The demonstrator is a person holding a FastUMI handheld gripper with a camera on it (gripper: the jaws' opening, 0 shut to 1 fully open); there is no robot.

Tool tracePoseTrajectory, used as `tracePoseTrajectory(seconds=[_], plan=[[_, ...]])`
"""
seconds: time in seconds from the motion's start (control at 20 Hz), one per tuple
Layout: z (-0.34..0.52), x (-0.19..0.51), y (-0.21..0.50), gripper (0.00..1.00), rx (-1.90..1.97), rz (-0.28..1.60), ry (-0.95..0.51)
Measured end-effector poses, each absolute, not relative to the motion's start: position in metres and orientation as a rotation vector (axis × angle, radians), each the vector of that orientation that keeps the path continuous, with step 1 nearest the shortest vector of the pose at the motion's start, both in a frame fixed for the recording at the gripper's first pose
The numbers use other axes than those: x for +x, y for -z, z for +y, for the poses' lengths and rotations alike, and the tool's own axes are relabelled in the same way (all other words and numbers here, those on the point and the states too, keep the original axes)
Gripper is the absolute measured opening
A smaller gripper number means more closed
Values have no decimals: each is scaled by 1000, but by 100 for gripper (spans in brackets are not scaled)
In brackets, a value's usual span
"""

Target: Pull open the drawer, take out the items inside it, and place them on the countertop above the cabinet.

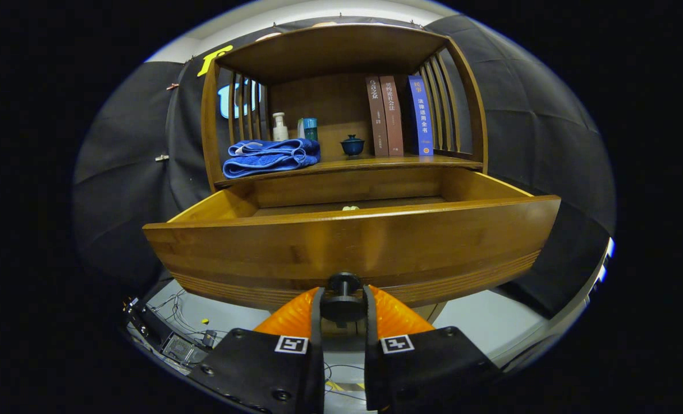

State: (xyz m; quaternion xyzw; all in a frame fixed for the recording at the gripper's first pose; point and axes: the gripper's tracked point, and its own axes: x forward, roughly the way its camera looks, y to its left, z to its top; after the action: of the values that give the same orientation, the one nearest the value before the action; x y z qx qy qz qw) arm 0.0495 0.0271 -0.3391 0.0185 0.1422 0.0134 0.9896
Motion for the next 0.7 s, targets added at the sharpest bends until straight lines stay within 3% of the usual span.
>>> tracePoseTrajectory(seconds=[0.25, 0.4, 0.6, 0.7], plan=[[27, 47, 340, 32, 39, 279, -35], [27, 44, 327, 48, 62, 229, -35], [16, 34, 299, 100, 71, 167, -25], [12, 25, 290, 100, 52, 180, -28]])
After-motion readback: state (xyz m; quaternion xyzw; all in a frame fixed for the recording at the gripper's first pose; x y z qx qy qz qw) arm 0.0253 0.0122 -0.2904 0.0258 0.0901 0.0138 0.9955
